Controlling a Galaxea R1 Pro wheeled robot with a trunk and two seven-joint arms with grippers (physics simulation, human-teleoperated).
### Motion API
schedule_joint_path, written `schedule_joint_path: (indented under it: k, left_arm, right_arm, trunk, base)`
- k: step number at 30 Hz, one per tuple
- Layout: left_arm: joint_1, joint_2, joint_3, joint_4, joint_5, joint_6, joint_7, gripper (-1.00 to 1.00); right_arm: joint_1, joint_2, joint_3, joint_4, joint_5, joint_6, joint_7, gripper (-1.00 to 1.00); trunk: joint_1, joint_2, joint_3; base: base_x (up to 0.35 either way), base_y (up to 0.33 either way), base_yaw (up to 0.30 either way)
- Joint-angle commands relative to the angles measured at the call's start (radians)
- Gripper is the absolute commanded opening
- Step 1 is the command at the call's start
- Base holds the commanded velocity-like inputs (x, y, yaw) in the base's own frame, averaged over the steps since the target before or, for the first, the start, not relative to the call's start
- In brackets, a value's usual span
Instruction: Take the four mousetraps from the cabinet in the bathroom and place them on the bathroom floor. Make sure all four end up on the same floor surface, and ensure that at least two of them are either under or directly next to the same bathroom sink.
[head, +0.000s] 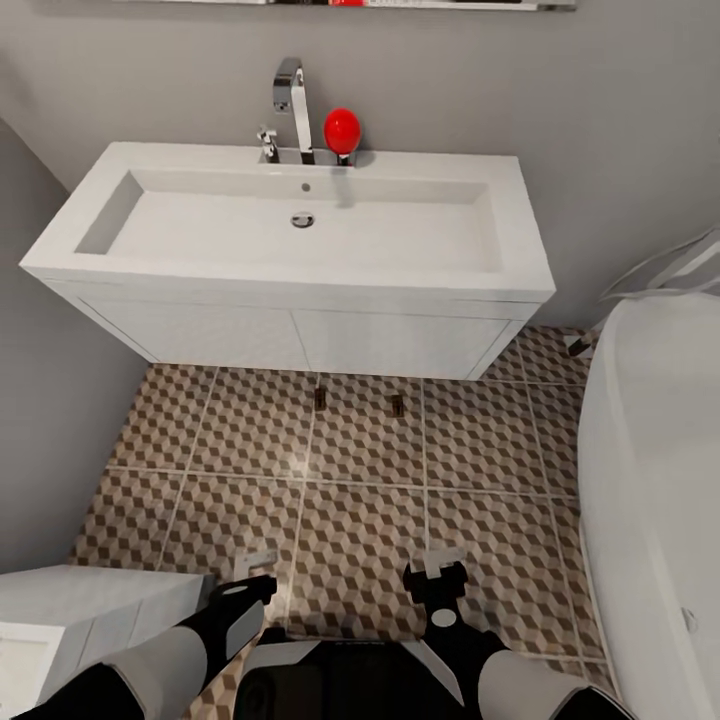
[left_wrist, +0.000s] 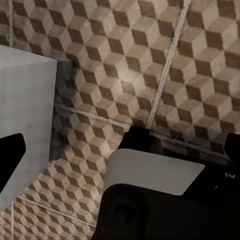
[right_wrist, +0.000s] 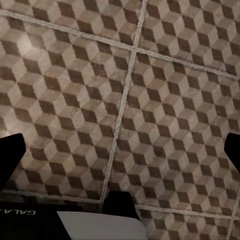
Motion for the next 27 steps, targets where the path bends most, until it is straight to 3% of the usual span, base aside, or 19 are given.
schedule_joint_path:
  k: [1, 3, 4, 12, 21, 27]
  left_arm:
    - [0.000, 0.000, -0.008, -0.001, 0.008, 0.001, 0.005, 1.00]
    - [0.004, 0.001, -0.008, 0.000, 0.008, 0.001, 0.005, 1.00]
    - [0.028, 0.001, -0.008, 0.041, 0.008, 0.000, 0.005, 1.00]
    - [0.061, 0.001, -0.008, 0.082, 0.008, 0.001, 0.005, 1.00]
    - [0.163, 0.000, -0.009, 0.090, 0.007, -0.001, 0.002, 1.00]
    - [0.193, 0.001, -0.008, 0.092, 0.008, 0.000, -0.047, 1.00]
  right_arm:
    - [0.000, 0.000, 0.009, 0.001, -0.010, -0.004, -0.003, 1.00]
    - [0.004, 0.000, 0.008, 0.002, -0.010, -0.005, -0.002, 1.00]
    - [0.050, 0.000, 0.008, 0.002, -0.008, -0.007, -0.001, 1.00]
    - [0.070, 0.000, 0.008, 0.003, -0.009, -0.008, 0.005, 1.00]
    - [0.126, 0.000, 0.008, 0.030, -0.009, -0.008, 0.116, 1.00]
    - [0.173, 0.000, 0.008, 0.039, -0.011, -0.008, 0.134, 1.00]
  trunk:
    - [-0.004, 0.006, 0.002]
    - [-0.011, 0.020, 0.009]
    - [-0.015, 0.027, 0.012]
    - [-0.046, 0.083, 0.037]
    - [-0.079, 0.145, 0.065]
    - [-0.079, 0.145, 0.065]
  base:
    - [0.000, 0.000, 0.000]
    - [0.000, 0.000, 0.000]
    - [0.000, 0.000, 0.000]
    - [0.000, 0.000, 0.000]
    - [0.000, 0.000, 0.000]
    - [0.000, 0.000, 0.000]
